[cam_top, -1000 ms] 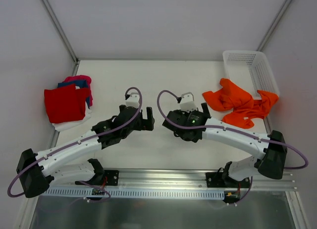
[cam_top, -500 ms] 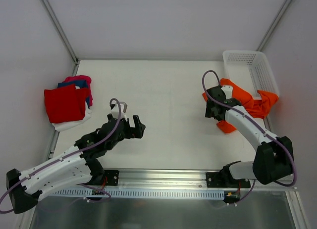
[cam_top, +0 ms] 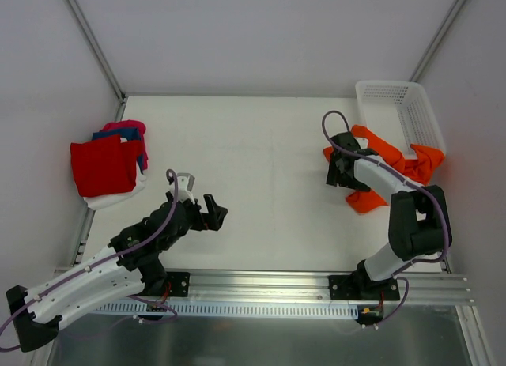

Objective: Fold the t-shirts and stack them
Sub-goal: Grab the tshirt from the pile

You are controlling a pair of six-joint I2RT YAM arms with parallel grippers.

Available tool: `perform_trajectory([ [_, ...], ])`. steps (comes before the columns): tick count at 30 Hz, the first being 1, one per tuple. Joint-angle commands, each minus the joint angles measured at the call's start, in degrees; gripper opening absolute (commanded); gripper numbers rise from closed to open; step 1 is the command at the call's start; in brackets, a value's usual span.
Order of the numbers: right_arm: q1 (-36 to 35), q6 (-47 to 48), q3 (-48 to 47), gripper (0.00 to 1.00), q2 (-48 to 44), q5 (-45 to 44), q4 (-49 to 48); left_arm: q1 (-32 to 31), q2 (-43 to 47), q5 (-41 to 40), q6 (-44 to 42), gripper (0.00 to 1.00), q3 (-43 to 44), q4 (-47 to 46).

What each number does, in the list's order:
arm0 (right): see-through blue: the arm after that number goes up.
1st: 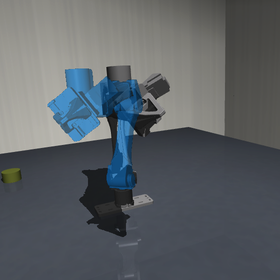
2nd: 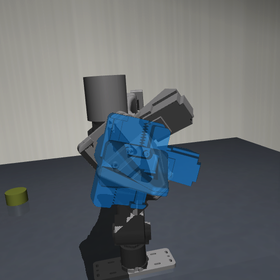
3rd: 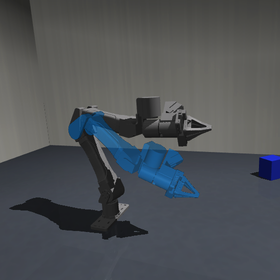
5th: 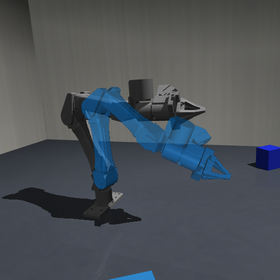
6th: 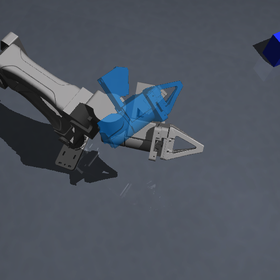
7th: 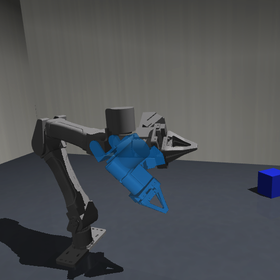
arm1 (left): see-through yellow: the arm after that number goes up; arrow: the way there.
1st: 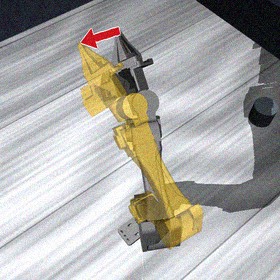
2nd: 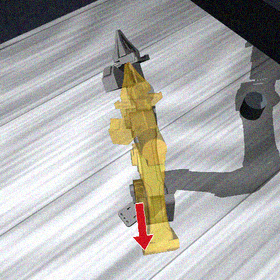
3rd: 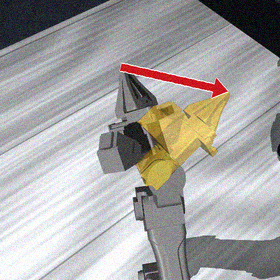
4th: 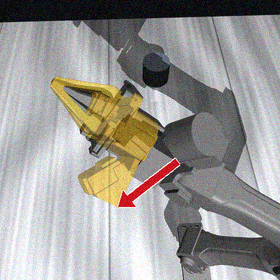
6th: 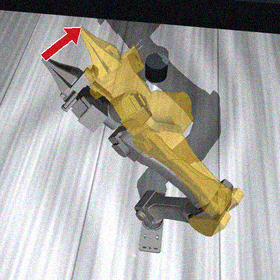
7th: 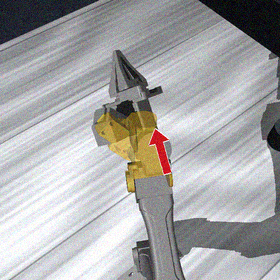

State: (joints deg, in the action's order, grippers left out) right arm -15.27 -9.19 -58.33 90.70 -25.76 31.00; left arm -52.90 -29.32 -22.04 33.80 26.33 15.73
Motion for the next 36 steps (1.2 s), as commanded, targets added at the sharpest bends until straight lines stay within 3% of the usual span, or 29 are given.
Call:
perform_trajectory([
  [1,1.47,-0.65,2.41,0.88,-2.36,-0.61,-0.15,-0.36,0.23,0.95,1.35,0.99,-1.36,-0.08],
  [11,2.17,-0.57,4.28,0.88,-4.74,-0.88,0.37,-0.36,-2.50,2.70,1.35,0.99,-0.31,0.62],
  [13,2.26,-0.21,4.18,0.81,-3.60,-0.61,0.37,-0.36,-1.88,2.53,1.97,0.99,-0.84,0.71],
  [14,2.26,-0.13,4.27,0.73,-3.07,-0.52,0.37,-0.36,-1.62,2.18,2.49,0.99,-1.45,0.80],
  [15,2.26,0.05,4.45,0.48,-2.81,-0.52,0.37,-0.36,-1.01,2.09,2.76,0.99,-1.71,0.80],
  [16,2.26,0.14,4.62,0.29,-2.37,-0.61,0.37,-0.36,-0.65,2.00,2.85,0.99,-2.24,0.80],
  [18,2.26,-0.04,5.15,0.00,-2.37,-0.70,0.20,-0.36,0.31,2.00,3.11,0.99,-2.51,0.97],
  [22,1.91,1.28,4.36,0.01,-5.25,1.06,1.60,-0.36,1.28,1.04,3.11,0.99,-2.95,1.32],
  [25,-0.28,1.54,1.64,0.00,-14.71,-1.30,6.69,-0.27,0.76,-0.19,3.20,0.99,-2.60,1.32],
  [32,-6.96,2.25,-13.28,0.01,-33.62,-0.61,24.24,-0.36,-4.15,-2.56,5.39,0.99,-1.45,1.15],
  [36,-11.96,1.63,-23.22,0.01,-38.82,0.18,31.47,-0.36,-6.80,-3.44,6.45,0.99,-0.58,1.06],
])
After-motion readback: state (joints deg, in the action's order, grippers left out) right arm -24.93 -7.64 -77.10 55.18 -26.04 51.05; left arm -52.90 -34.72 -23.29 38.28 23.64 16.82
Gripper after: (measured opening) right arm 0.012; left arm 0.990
